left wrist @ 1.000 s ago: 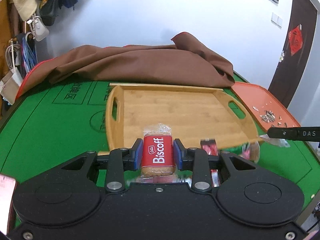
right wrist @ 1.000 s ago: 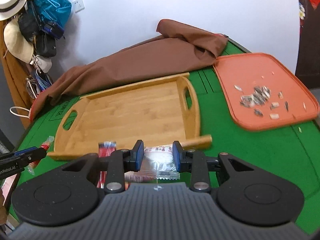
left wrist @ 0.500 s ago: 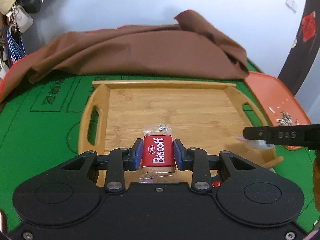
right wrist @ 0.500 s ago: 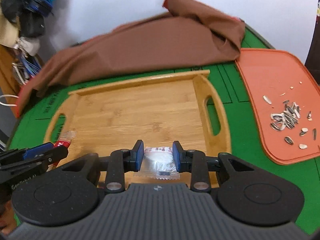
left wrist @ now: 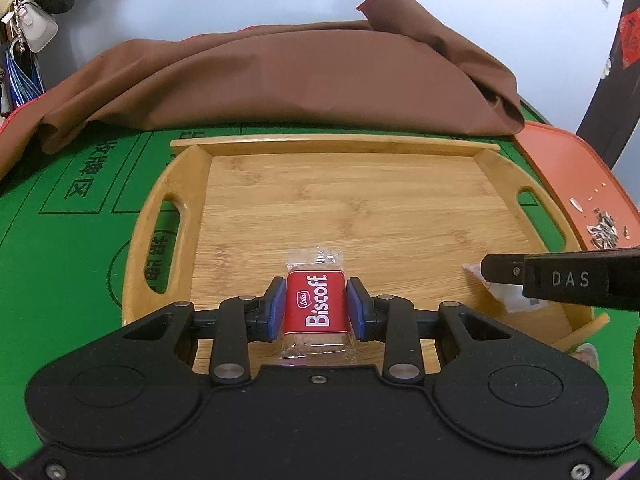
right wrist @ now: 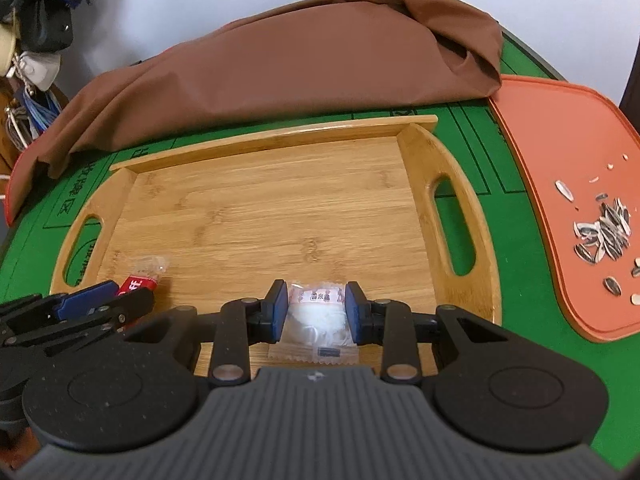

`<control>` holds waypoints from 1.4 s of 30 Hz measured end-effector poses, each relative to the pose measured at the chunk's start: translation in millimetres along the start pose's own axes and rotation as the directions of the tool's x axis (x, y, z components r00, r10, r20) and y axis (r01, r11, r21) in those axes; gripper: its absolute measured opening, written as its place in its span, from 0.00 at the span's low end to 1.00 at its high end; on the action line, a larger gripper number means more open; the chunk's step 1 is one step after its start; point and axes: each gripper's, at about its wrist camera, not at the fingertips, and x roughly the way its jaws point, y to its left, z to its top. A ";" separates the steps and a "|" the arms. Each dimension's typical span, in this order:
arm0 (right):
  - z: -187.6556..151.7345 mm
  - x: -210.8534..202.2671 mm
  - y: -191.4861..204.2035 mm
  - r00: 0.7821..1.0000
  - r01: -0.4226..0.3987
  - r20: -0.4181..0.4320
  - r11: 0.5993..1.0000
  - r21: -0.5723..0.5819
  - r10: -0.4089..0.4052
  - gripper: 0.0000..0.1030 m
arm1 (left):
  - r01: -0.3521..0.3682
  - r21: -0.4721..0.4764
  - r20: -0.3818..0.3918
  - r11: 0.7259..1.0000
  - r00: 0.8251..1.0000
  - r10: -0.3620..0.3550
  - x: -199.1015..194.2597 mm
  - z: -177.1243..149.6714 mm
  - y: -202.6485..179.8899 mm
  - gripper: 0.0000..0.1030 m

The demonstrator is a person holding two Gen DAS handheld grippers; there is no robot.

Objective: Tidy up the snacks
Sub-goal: 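Carry both snacks onto the bamboo tray and open both tools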

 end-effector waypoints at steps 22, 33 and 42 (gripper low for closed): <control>-3.1 5.9 6.4 1.000 0.005 0.007 0.999 -0.048 -0.004 0.40 | -0.032 0.018 0.013 0.999 0.999 0.032 14.7 -3.9 -7.0 0.30; -9.7 -14.7 2.8 0.998 -0.024 0.051 0.997 -0.067 0.028 0.61 | -0.031 0.037 0.057 0.999 0.998 0.029 -9.2 -10.0 -9.1 0.63; -33.9 -44.6 0.4 0.993 -0.039 0.110 0.992 -0.121 0.053 0.77 | -0.036 0.082 0.132 0.996 0.991 0.025 -48.3 -33.1 -9.7 0.87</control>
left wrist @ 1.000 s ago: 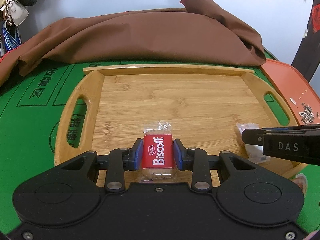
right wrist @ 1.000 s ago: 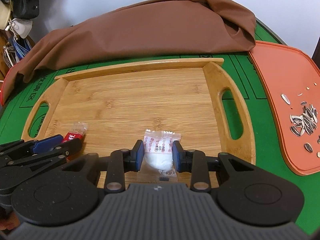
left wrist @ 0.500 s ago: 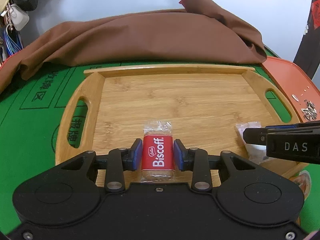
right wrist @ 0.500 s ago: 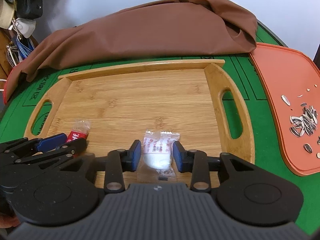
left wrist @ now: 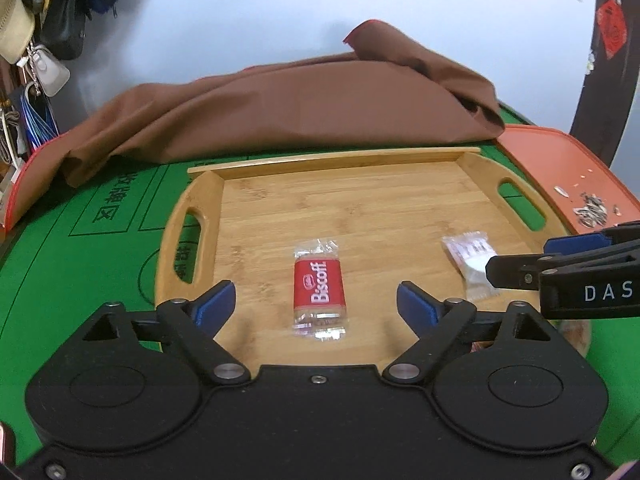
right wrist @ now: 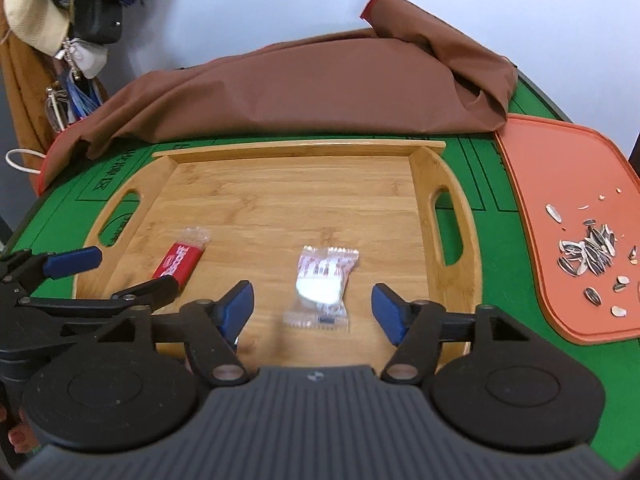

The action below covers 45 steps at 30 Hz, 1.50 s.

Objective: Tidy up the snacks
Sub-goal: 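Move both tools back over the snack pile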

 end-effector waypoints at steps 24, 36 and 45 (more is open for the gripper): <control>-93.4 -59.0 9.9 0.993 -0.056 0.101 0.997 -0.061 0.062 1.00 | 0.041 0.038 0.127 0.998 0.991 -0.045 -81.8 -90.1 4.5 0.99; -124.2 -63.0 13.4 0.992 -0.059 0.110 0.997 -0.058 0.065 1.00 | 0.058 0.051 0.127 0.997 0.990 -0.064 -93.6 -127.0 2.8 1.00; -135.4 -59.0 21.2 0.993 -0.021 0.111 0.993 -0.115 0.034 1.00 | 0.067 0.068 0.103 0.995 0.992 -0.074 -90.4 -140.6 0.3 1.00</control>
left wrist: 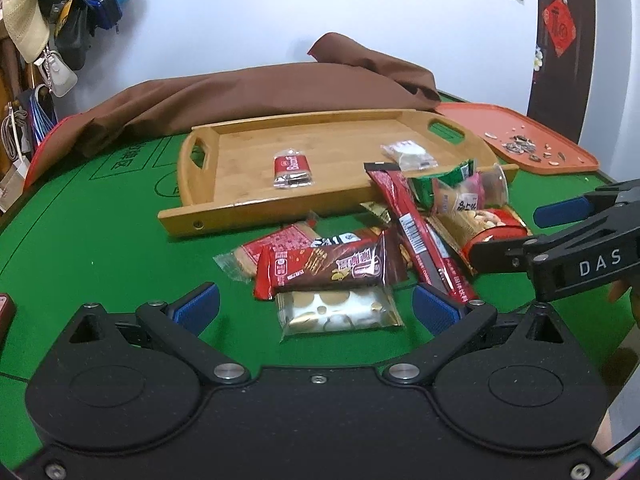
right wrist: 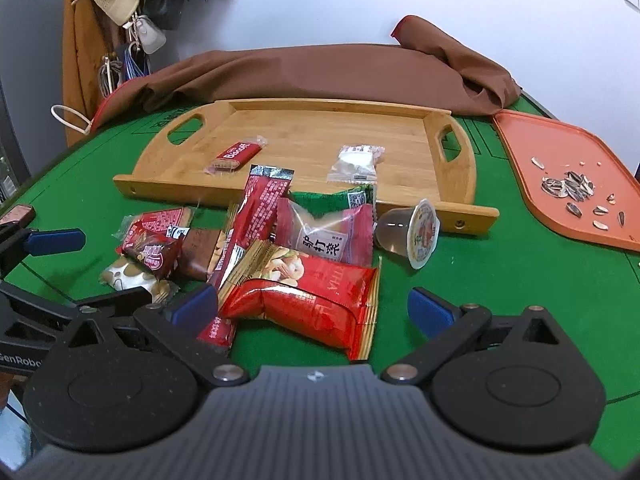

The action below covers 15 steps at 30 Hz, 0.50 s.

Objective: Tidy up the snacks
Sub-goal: 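Move both tools back over the snack pile, then grasp the silver-wrapped bar with the left tool while the right tool grasps the red nut bag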

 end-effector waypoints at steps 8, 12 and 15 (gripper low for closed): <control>-0.4 4.2 -3.6 1.000 -0.014 -0.010 1.000 0.027 0.014 1.00 | 0.010 -0.021 -0.015 1.000 1.000 -0.010 3.8 0.6 1.3 1.00; -1.1 7.1 -5.2 1.000 -0.022 -0.018 0.999 0.041 0.023 1.00 | 0.027 -0.023 -0.029 0.999 0.999 -0.028 6.4 1.6 1.1 0.96; -1.3 9.2 -5.8 1.000 -0.021 -0.022 0.999 0.046 0.022 1.00 | 0.046 -0.036 -0.041 0.998 0.998 -0.047 8.5 1.8 0.7 0.91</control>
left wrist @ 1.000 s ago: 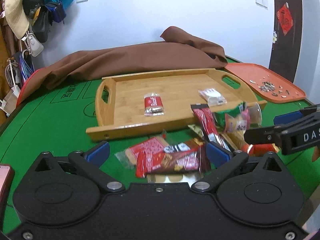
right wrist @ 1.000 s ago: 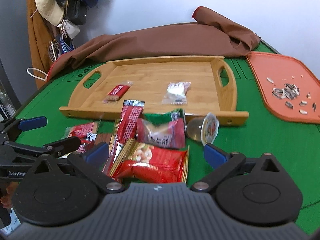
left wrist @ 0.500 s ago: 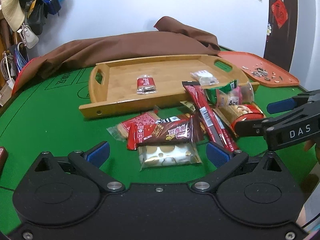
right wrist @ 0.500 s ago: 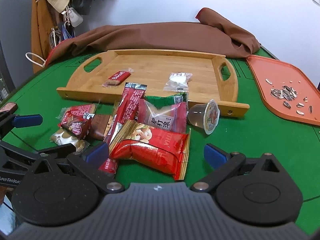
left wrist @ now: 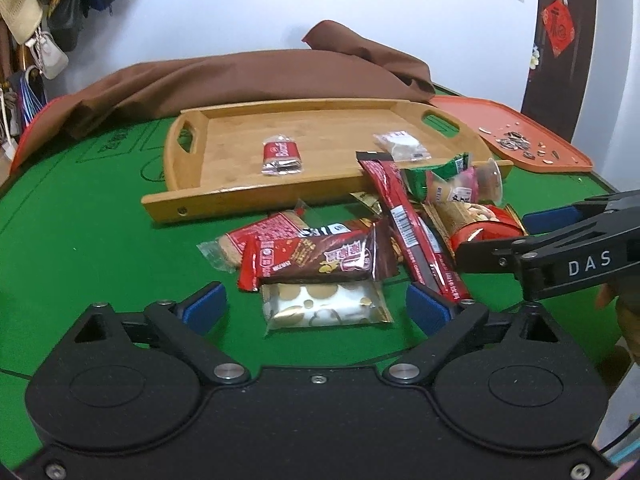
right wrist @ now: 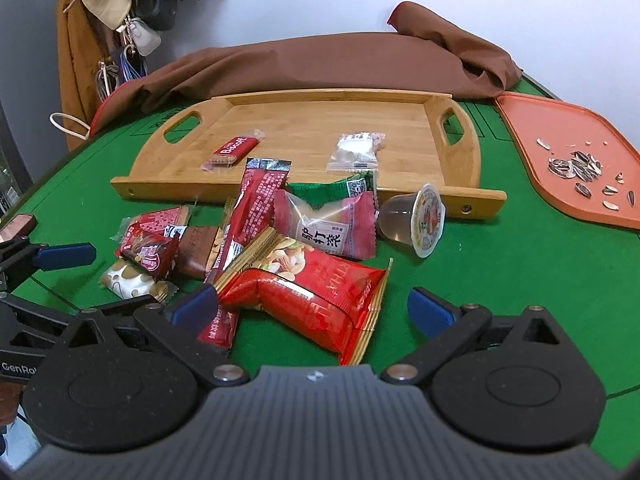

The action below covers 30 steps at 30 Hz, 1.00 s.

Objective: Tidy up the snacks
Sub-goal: 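Grasp the silver-wrapped bar with the left tool while the right tool grasps the red nut bag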

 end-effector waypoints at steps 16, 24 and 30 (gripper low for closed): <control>3.2 8.2 1.9 0.999 -0.037 -0.020 0.999 0.013 0.037 1.00 | 0.004 -0.013 -0.011 1.000 1.000 -0.004 5.1 0.5 -1.4 0.67; 4.6 12.2 4.6 0.998 -0.048 -0.028 0.999 0.012 0.048 1.00 | -0.017 0.021 -0.013 1.000 1.000 0.017 6.7 -0.5 -7.8 0.68; 5.6 12.8 7.5 0.997 -0.068 -0.038 0.998 0.002 0.068 1.00 | -0.010 0.041 -0.010 0.999 1.000 0.011 6.4 0.5 -10.0 0.56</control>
